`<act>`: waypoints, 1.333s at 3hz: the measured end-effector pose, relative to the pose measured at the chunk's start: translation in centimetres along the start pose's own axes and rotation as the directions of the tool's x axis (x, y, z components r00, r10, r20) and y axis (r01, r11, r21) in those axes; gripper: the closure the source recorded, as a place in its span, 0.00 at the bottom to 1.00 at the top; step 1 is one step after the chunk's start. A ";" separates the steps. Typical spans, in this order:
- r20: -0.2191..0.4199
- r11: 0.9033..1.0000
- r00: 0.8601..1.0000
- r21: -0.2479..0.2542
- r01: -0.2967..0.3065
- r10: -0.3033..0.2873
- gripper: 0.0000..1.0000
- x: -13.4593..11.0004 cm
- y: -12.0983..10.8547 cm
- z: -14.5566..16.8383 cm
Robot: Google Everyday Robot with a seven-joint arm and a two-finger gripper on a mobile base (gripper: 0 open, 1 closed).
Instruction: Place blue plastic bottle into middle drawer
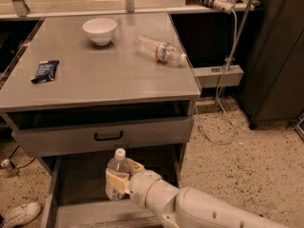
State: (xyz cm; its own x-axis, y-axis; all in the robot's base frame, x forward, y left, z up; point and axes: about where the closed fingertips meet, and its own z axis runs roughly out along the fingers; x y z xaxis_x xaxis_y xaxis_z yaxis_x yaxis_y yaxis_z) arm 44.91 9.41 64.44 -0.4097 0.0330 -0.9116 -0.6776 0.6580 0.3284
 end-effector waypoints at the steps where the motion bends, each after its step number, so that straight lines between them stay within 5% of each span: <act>1: 0.015 1.000 1.000 0.023 -0.001 0.000 1.00 2.2 -1.2 1.3; 4: 0.044 0.996 0.999 0.086 -0.021 0.017 1.00 7.9 -4.4 3.5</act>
Offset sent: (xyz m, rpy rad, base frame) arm 0.0117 0.0057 -0.0786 0.0048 0.0019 -0.0571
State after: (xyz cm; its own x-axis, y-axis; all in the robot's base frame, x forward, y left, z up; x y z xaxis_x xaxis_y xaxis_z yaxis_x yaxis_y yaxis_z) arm 46.84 9.38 54.95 -0.3945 0.0772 -0.9157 -0.6135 0.7197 0.3249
